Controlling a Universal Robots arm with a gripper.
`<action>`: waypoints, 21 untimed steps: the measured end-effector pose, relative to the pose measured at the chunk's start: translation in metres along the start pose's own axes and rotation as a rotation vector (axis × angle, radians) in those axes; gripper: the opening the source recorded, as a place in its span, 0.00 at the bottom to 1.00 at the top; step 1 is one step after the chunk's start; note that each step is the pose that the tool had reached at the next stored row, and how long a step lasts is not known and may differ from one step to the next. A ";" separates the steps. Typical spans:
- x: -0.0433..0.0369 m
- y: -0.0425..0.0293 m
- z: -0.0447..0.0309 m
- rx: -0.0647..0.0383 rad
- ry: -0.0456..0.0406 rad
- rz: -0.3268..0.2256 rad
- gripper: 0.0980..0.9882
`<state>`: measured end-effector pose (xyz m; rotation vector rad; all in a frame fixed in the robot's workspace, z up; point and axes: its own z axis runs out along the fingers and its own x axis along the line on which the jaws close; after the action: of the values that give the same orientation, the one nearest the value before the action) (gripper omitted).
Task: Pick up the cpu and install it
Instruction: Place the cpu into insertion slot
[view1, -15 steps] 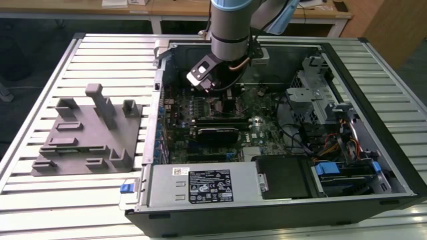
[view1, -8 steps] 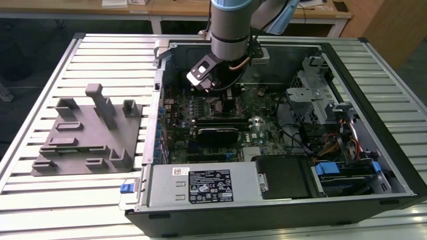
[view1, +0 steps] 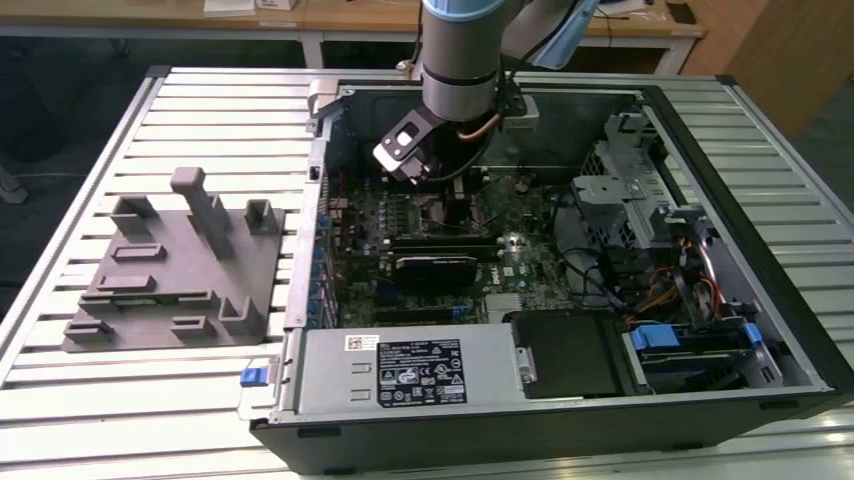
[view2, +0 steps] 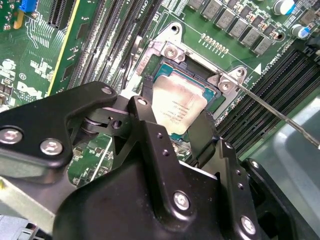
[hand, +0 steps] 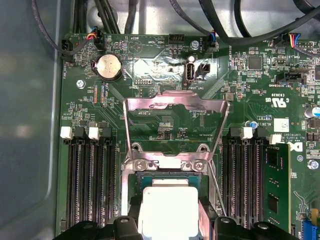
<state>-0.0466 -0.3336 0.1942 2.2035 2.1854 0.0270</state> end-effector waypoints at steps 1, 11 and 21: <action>0.0000 0.0000 0.0001 0.000 0.0001 0.000 0.48; 0.0001 0.0001 0.0007 0.000 0.0006 0.000 0.56; 0.0000 0.0002 -0.0038 0.000 0.0007 0.000 0.56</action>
<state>-0.0465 -0.3335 0.1980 2.2035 2.1855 0.0283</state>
